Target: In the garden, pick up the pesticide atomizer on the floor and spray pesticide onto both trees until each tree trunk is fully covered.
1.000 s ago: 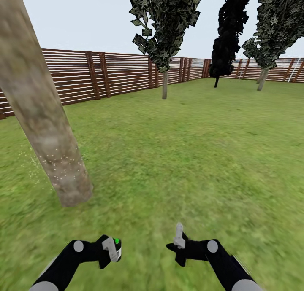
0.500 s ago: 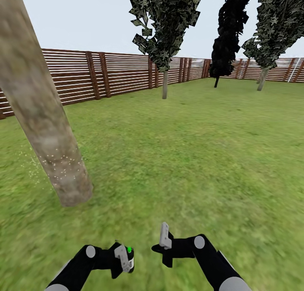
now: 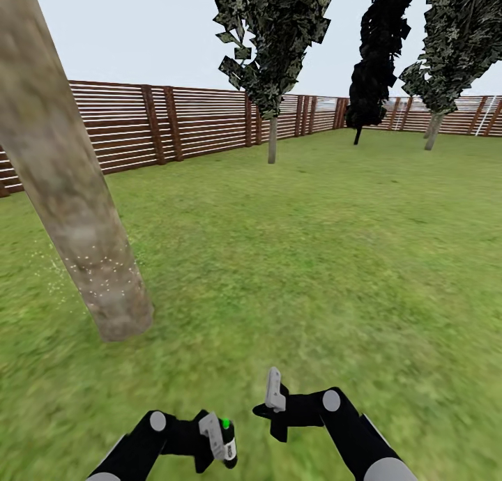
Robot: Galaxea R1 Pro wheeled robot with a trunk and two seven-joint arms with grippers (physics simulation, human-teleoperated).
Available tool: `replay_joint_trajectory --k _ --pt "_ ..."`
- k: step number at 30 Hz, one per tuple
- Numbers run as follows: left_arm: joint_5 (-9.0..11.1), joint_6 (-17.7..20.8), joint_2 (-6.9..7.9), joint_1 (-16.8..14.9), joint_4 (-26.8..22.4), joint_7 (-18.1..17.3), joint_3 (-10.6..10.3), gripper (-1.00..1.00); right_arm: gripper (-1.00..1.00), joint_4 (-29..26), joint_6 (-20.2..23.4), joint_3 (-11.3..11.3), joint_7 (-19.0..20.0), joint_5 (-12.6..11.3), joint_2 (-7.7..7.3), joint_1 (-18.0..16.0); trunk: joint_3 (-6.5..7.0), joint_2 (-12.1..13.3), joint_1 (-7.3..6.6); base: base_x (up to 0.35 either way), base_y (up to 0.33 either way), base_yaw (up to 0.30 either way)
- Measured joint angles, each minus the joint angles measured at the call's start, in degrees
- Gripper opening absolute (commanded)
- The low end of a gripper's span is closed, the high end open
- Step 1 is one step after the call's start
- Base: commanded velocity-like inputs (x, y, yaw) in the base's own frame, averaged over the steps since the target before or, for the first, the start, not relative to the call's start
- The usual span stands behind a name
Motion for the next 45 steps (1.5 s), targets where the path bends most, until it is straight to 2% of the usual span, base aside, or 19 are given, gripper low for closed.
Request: replay_joint_trajectory --k 2,5,9,16,26,31,45 --pt "0.98 0.05 -0.09 0.0 0.0 -0.39 0.06 -1.0 -1.0 0.0 -0.01 -0.05 -0.02 0.01 -0.04 0.0 0.0 0.0 0.0 0.0 0.0 0.0" --pt "1.64 0.08 -1.01 0.0 -0.01 -0.14 0.16 -1.0 -1.0 -0.06 0.0 -0.06 -0.02 0.02 -0.05 0.0 0.0 0.0 0.0 0.0 0.0 0.0" --pt "3.9 0.08 -2.24 0.0 -0.09 0.27 0.11 -1.0 -1.0 -0.03 -0.01 -0.06 -0.02 0.0 -0.05 0.0 0.0 0.0 0.0 0.0 0.0 0.0" --pt "4.81 0.06 -3.29 0.0 -0.01 2.35 0.09 -1.0 -1.0 0.0 0.0 -0.06 -0.02 0.0 -0.05 0.0 0.0 0.0 0.0 0.0 0.0 0.0" --pt "5.04 -0.01 -4.28 0.08 -0.01 1.89 0.09 -1.0 -1.0 0.0 0.0 -0.06 -0.11 0.06 -0.05 0.0 0.0 0.0 0.0 0.0 0.0 0.0" --pt "6.89 -0.03 -4.29 0.09 -0.01 1.42 0.04 -1.0 -1.0 0.0 0.0 -0.06 -0.11 0.08 -0.05 0.0 0.0 0.0 0.0 0.0 0.0 0.0" --pt "7.08 -0.01 -5.41 0.09 -0.01 0.7 0.0 -1.0 -1.0 0.11 -0.07 -0.09 -0.19 0.09 -0.1 0.01 0.0 0.0 0.0 0.0 0.0 0.0"
